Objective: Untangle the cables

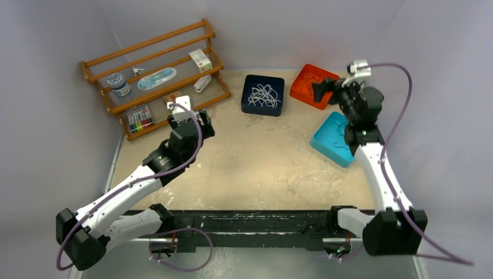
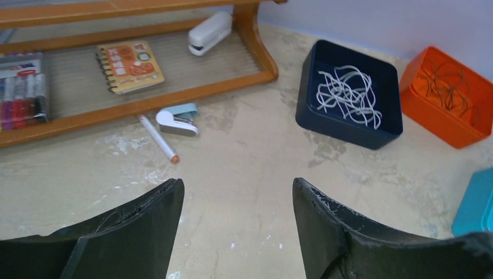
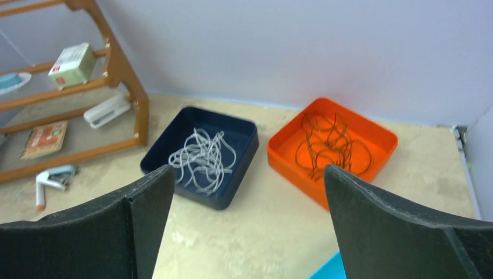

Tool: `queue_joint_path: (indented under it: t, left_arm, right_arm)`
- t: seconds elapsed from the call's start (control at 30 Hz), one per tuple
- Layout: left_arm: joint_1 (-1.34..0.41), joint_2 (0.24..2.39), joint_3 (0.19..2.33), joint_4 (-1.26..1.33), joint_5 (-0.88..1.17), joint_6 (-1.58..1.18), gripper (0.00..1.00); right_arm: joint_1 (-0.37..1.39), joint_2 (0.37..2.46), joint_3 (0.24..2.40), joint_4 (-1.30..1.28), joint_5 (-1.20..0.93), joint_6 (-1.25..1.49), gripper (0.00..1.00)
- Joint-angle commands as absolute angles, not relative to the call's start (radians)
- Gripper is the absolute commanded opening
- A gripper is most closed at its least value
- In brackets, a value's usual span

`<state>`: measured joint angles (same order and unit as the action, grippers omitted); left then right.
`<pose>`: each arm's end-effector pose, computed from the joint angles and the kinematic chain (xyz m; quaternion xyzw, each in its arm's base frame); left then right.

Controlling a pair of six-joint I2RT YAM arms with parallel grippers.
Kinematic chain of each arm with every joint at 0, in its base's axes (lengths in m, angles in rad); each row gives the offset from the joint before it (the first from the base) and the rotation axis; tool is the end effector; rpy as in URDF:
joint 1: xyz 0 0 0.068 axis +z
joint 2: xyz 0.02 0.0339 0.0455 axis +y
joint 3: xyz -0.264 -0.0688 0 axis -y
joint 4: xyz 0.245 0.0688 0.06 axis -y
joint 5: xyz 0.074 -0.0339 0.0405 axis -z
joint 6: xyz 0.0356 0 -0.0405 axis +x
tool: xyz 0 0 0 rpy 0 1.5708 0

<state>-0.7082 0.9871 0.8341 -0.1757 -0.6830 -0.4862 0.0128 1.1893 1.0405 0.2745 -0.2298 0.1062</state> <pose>0.1832 -0.1273 0.3229 -0.1088 0.7832 -0.0831 0.6065 0.2806 0.0117 0.3952 -0.0552 0.6602 0.1200 0.7393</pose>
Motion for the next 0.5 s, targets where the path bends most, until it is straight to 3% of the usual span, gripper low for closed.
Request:
queue_joint_path:
  t: [0.0,0.23,0.47]
  left_arm:
    - [-0.706,0.907,0.786,-0.114,-0.817,-0.506,0.68]
    - [-0.706,0.777,0.627,-0.046,-0.920,-0.580,0.70]
    - [-0.707,0.749,0.569,-0.041,-0.996,-0.621,0.71]
  right_arm:
    - [0.011,0.982,0.817,0.368,-0.199,0.154,1.00]
    - [0.011,0.647,0.487,0.439,-0.104,0.241,0.99]
    - [0.011,0.572,0.372,0.488,-0.076,0.234,0.99]
